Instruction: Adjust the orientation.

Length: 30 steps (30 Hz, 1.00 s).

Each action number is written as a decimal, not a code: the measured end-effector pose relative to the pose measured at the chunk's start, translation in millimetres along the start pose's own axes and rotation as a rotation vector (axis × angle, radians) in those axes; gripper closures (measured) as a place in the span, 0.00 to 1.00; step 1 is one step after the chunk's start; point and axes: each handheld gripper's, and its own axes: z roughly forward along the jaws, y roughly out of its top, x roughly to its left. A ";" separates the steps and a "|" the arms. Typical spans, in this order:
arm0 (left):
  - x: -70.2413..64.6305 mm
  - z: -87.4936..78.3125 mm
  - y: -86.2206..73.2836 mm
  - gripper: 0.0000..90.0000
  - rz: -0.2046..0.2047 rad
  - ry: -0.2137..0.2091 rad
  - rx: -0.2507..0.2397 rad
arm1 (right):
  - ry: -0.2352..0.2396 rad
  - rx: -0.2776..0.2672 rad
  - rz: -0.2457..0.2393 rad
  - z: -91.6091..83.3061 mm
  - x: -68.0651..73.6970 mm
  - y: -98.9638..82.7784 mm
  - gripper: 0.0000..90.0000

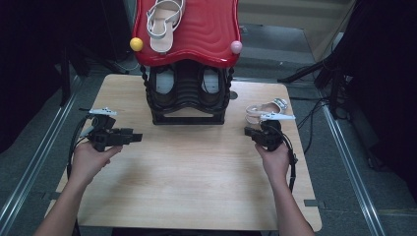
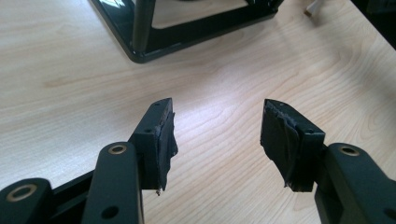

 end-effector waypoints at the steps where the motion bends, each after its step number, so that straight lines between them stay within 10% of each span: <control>1: 0.2 0.8 -0.7 0.50 -0.001 -0.004 0.000 | -0.002 0.001 0.013 1.3 -3.1 0.2 1.00; 30: 5.3 10.9 -5.6 0.51 -0.001 -0.018 0.010 | -0.088 0.009 0.082 60.5 -15.6 34.8 0.99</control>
